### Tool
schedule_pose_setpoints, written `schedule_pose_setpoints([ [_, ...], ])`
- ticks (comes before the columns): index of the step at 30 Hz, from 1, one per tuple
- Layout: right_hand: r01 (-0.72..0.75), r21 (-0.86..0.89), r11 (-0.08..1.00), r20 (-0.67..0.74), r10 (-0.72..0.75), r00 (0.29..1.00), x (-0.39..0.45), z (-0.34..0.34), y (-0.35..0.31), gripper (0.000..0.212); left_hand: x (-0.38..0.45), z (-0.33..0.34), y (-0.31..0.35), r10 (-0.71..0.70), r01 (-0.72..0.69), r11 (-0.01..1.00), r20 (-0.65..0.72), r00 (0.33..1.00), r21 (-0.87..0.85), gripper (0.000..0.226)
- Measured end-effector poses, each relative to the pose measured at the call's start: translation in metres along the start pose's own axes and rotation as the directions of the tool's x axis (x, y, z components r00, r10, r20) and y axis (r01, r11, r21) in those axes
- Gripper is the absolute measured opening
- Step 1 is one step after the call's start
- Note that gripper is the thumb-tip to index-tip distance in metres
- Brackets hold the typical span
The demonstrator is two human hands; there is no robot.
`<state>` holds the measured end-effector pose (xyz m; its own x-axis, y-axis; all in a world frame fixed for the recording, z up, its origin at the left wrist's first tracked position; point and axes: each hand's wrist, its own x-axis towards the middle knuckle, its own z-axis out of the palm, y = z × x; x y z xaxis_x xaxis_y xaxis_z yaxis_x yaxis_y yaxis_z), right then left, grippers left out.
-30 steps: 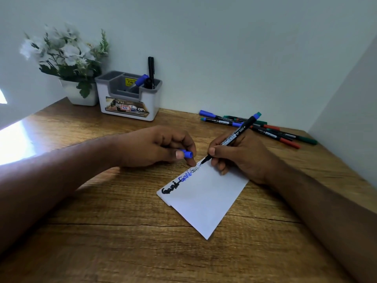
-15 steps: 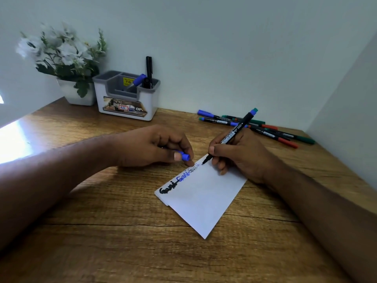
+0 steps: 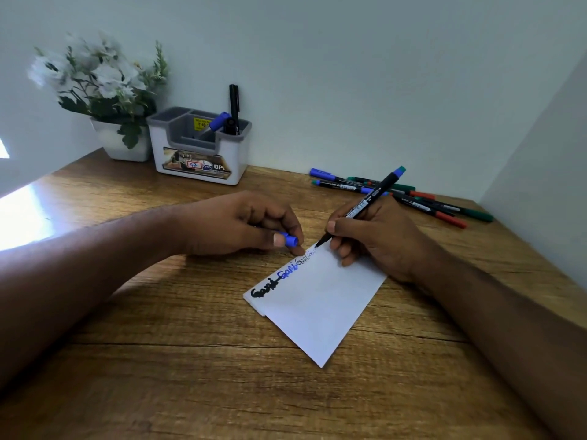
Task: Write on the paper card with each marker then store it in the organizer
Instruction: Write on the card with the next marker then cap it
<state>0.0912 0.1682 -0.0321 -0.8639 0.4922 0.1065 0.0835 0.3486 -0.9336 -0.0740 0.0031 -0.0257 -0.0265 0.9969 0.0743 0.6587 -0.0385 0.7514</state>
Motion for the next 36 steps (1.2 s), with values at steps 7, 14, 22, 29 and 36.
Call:
schedule_pose_setpoints([
  [7, -0.006, 0.005, 1.000, -0.013, 0.006, 1.000, 0.000, 0.001, -0.001, 0.009, 0.000, 0.000, -0.001, 0.003, -0.003, 1.000, 0.006, 1.000, -0.014, 0.019],
  [14, 0.073, -0.142, 0.987, -0.017, -0.077, 0.997, -0.005, 0.003, -0.005, 0.014, 0.000, 0.000, 0.000, 0.004, -0.004, 1.000, -0.001, 1.000, 0.006, 0.018],
  [22, 0.132, -0.019, 0.991, -0.087, -0.133, 0.987, -0.001, 0.003, -0.007, 0.011, 0.000, 0.000, 0.002, 0.006, -0.005, 0.999, -0.002, 1.000, 0.038, 0.018],
  [29, 0.069, 0.014, 0.997, 0.009, -0.070, 0.998, 0.003, 0.004, -0.001, 0.015, -0.001, 0.000, 0.002, 0.010, -0.010, 0.999, -0.001, 1.000, 0.031, 0.018],
  [36, 0.097, -0.083, 0.992, 0.019, -0.095, 0.995, -0.002, 0.006, -0.002, 0.016, 0.000, 0.001, 0.001, 0.005, -0.005, 1.000, -0.006, 1.000, -0.003, 0.017],
])
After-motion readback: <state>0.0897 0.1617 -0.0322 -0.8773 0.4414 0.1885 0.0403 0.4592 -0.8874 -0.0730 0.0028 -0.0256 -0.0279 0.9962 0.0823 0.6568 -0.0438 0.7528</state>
